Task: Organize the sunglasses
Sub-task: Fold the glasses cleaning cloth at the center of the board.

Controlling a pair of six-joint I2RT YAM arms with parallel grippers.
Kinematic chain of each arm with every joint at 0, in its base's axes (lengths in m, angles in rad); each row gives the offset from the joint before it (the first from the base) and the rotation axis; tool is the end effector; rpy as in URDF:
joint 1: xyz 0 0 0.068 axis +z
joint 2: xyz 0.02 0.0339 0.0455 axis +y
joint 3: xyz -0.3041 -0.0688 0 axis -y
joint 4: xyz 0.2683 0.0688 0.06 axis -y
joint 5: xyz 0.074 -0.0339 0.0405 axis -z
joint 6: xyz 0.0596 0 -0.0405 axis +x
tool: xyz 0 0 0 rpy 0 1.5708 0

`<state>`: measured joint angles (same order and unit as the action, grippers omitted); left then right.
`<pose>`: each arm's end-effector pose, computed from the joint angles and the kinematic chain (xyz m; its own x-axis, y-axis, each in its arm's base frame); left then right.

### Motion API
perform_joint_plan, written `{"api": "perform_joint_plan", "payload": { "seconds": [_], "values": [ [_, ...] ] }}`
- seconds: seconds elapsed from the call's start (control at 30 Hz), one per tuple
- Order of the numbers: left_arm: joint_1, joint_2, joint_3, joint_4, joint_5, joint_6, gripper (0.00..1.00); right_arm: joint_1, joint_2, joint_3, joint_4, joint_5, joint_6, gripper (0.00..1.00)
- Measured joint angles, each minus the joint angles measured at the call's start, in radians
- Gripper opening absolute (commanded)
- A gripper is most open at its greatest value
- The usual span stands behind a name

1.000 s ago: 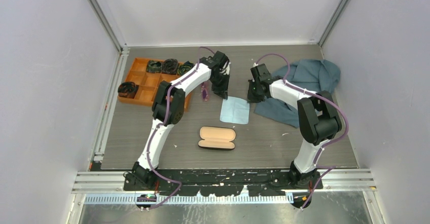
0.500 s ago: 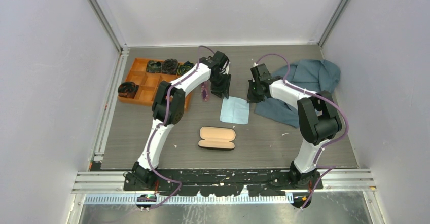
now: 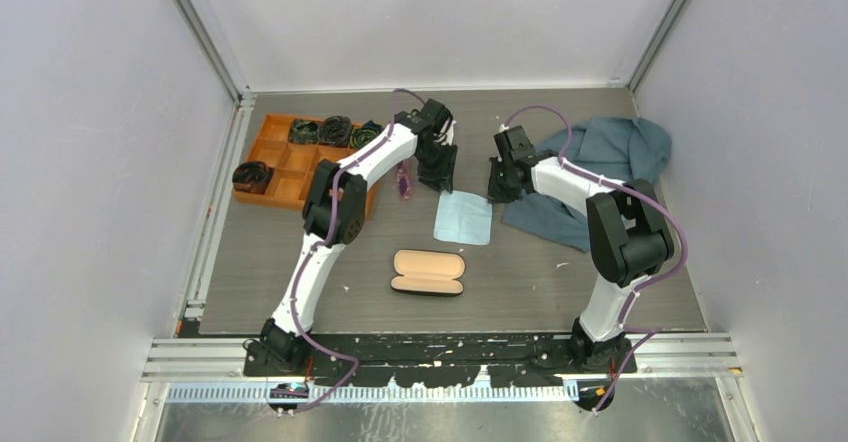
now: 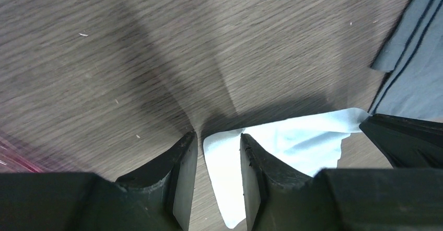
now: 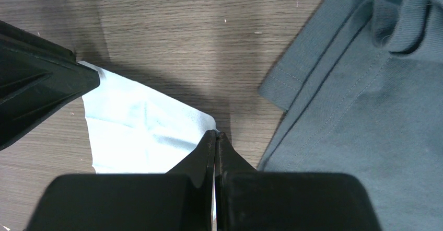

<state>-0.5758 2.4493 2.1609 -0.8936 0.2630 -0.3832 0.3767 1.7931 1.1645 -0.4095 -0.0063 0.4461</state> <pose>0.4766 -0.3279 0.1671 -0.9474 0.1846 -0.2616 0.2741 0.8898 -0.3649 0.3785 0.1501 0.1858 -0.8826 0.1148 -0.4558 0.0111 0.9745 0.2240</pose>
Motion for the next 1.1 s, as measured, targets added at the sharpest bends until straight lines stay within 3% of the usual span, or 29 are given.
{"api": "perform_joint_plan", "payload": {
  "seconds": [0.73, 0.83, 1.1],
  "values": [
    [0.0, 0.012, 0.006, 0.0, 0.016, -0.001, 0.08, 0.001, 0.0, 0.0, 0.0, 0.0, 0.0, 0.01],
    [0.0, 0.011, 0.006, 0.0, 0.016, -0.001, 0.01, 0.001, 0.0, 0.0, 0.0, 0.0, 0.0, 0.01],
    [0.0, 0.0, -0.019, 0.015, 0.015, -0.002, 0.0, 0.001, 0.0, 0.0, -0.001, -0.002, 0.0, 0.01]
  ]
}}
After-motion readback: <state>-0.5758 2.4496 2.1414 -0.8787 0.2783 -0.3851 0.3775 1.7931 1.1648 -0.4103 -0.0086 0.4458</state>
